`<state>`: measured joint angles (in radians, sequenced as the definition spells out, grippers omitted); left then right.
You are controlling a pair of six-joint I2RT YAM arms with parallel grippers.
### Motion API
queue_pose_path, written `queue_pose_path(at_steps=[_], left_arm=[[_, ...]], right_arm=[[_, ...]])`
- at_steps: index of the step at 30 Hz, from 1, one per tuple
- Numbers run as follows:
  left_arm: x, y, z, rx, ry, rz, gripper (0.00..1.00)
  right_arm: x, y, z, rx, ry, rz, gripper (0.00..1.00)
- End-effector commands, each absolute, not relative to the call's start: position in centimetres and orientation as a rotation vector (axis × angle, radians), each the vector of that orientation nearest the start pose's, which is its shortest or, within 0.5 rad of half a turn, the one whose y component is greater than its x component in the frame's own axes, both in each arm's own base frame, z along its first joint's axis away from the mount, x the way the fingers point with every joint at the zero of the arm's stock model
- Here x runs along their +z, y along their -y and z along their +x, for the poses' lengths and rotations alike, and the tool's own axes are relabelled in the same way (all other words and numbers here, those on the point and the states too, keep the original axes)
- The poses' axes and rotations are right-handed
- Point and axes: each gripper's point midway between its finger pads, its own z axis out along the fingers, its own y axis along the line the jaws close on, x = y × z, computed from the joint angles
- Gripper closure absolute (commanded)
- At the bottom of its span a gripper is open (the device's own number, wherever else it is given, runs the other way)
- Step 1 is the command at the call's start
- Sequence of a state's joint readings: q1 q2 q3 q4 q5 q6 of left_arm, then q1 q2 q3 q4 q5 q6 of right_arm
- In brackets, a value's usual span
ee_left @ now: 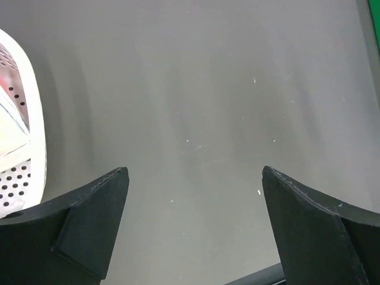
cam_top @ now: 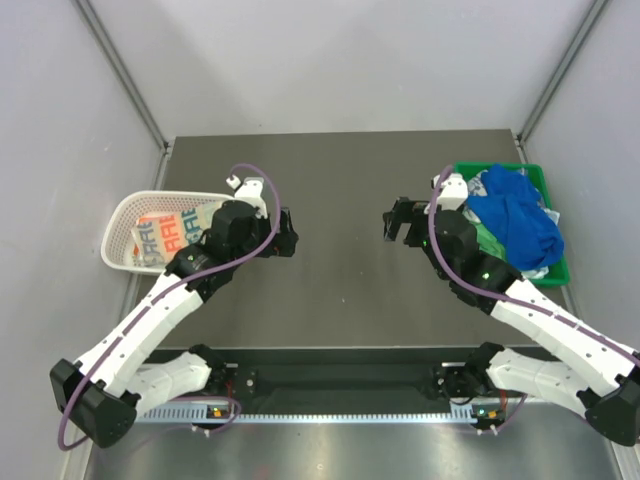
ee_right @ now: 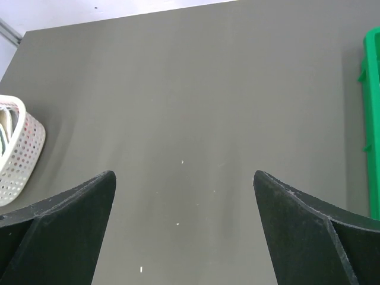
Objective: Fold and stack the towels
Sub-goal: Grab crumpled towel
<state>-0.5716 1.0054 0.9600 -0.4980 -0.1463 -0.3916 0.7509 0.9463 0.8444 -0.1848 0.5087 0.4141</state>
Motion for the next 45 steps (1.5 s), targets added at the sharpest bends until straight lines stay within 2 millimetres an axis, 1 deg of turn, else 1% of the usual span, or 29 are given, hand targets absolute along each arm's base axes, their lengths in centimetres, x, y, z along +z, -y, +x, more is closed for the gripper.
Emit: queue_pose_path(at_steps=[1, 2, 4, 5, 7, 8, 10, 11, 12, 13, 14, 15, 17, 18, 20, 21, 22, 23, 25, 26, 27, 29, 32, 34, 37, 39, 42, 43, 45], left_arm=[[23.5, 16.7, 27.8, -0.439, -2.081, 0.118, 0.01], [23.4, 16.7, 27.8, -0.438, -2.082, 0.118, 0.01], [23.3, 16.8, 27.7, -0.440, -2.087, 0.119, 0.01], [23.3, 16.9, 27.7, -0.446, -2.088, 0.123, 0.01], [23.0, 17.0, 27.6, -0.451, -2.099, 0.126, 0.01], [23.0, 17.1, 27.6, -0.454, -2.101, 0.128, 0.01], [22.9, 17.1, 27.5, -0.453, -2.107, 0.130, 0.01], [23.0, 17.1, 27.5, -0.455, -2.106, 0.131, 0.01], [23.0, 17.2, 27.5, -0.462, -2.107, 0.133, 0.01], [23.0, 17.2, 27.4, -0.464, -2.109, 0.135, 0.01], [23.0, 17.2, 27.4, -0.464, -2.111, 0.138, 0.01], [23.0, 17.2, 27.4, -0.466, -2.111, 0.135, 0.01], [23.0, 17.4, 27.3, -0.475, -2.113, 0.136, 0.01], [23.2, 17.6, 27.3, -0.487, -2.111, 0.140, 0.01], [23.3, 17.8, 27.2, -0.504, -2.109, 0.147, 0.01], [23.3, 18.0, 27.2, -0.514, -2.112, 0.154, 0.01], [23.3, 18.2, 27.1, -0.522, -2.113, 0.157, 0.01], [23.4, 18.2, 27.2, -0.528, -2.111, 0.157, 0.01], [23.4, 18.3, 27.1, -0.533, -2.112, 0.158, 0.01], [23.3, 18.3, 27.1, -0.530, -2.116, 0.160, 0.01], [23.1, 18.3, 27.1, -0.530, -2.121, 0.162, 0.01], [23.1, 18.3, 27.0, -0.530, -2.124, 0.163, 0.01], [22.8, 18.2, 26.9, -0.524, -2.133, 0.165, 0.01], [22.7, 18.1, 26.9, -0.520, -2.138, 0.165, 0.01], [22.7, 18.1, 26.8, -0.522, -2.137, 0.170, 0.01], [22.6, 18.1, 26.8, -0.519, -2.141, 0.172, 0.01], [22.6, 18.2, 26.8, -0.520, -2.141, 0.173, 0.01], [22.5, 18.1, 26.8, -0.518, -2.144, 0.172, 0.01], [22.5, 18.1, 26.8, -0.516, -2.145, 0.174, 0.01]], right_arm=[[27.9, -17.9, 29.0, 0.393, -1.782, 0.026, 0.00], [28.3, -18.0, 29.1, 0.389, -1.781, 0.027, 0.00], [27.6, -17.7, 29.3, 0.340, -1.819, 0.021, 0.00], [27.9, -17.7, 29.4, 0.334, -1.822, 0.020, 0.00], [26.9, -17.1, 30.1, 0.280, -1.867, 0.018, 0.00], [27.5, -17.0, 30.6, 0.272, -1.871, 0.026, 0.00], [26.4, -15.4, 31.7, 0.193, -1.932, 0.046, 0.00], [27.1, -14.6, 32.5, 0.166, -1.928, 0.067, 0.00], [26.6, -11.8, 33.4, 0.089, -1.955, 0.133, 0.00], [25.9, -10.5, 34.2, 0.050, -1.977, 0.167, 0.00], [26.1, -9.0, 35.0, 0.018, -1.976, 0.212, 0.00], [25.6, -5.6, 35.7, -0.053, -1.984, 0.305, 0.00], [24.4, -2.4, 36.5, -0.130, -2.005, 0.396, 0.00], [24.0, 0.5, 36.7, -0.187, -1.998, 0.477, 0.00], [22.3, 2.9, 37.1, -0.239, -2.021, 0.546, 0.00], [21.2, 5.0, 37.6, -0.262, -2.031, 0.604, 0.00], [20.7, 5.9, 37.8, -0.280, -2.033, 0.629, 0.01], [20.4, 8.1, 37.9, -0.316, -2.019, 0.683, 0.03], [19.1, 9.4, 38.4, -0.350, -2.039, 0.707, 0.04], [18.9, 10.6, 38.7, -0.364, -2.023, 0.735, 0.05], [17.8, 11.1, 39.0, -0.376, -2.044, 0.747, 0.05], [17.4, 12.4, 39.5, -0.395, -2.038, 0.771, 0.06], [15.6, 13.7, 40.1, -0.422, -2.073, 0.798, 0.09], [14.1, 14.2, 40.3, -0.425, -2.101, 0.813, 0.14], [13.0, 14.7, 40.6, -0.421, -2.112, 0.827, 0.21], [12.9, 15.0, 40.5, -0.437, -2.110, 0.831, 0.27], [12.9, 15.1, 40.5, -0.430, -2.100, 0.831, 0.43], [13.0, 15.0, 40.5, -0.426, -2.101, 0.829, 0.52], [13.1, 14.8, 40.6, -0.411, -2.102, 0.825, 0.62]])
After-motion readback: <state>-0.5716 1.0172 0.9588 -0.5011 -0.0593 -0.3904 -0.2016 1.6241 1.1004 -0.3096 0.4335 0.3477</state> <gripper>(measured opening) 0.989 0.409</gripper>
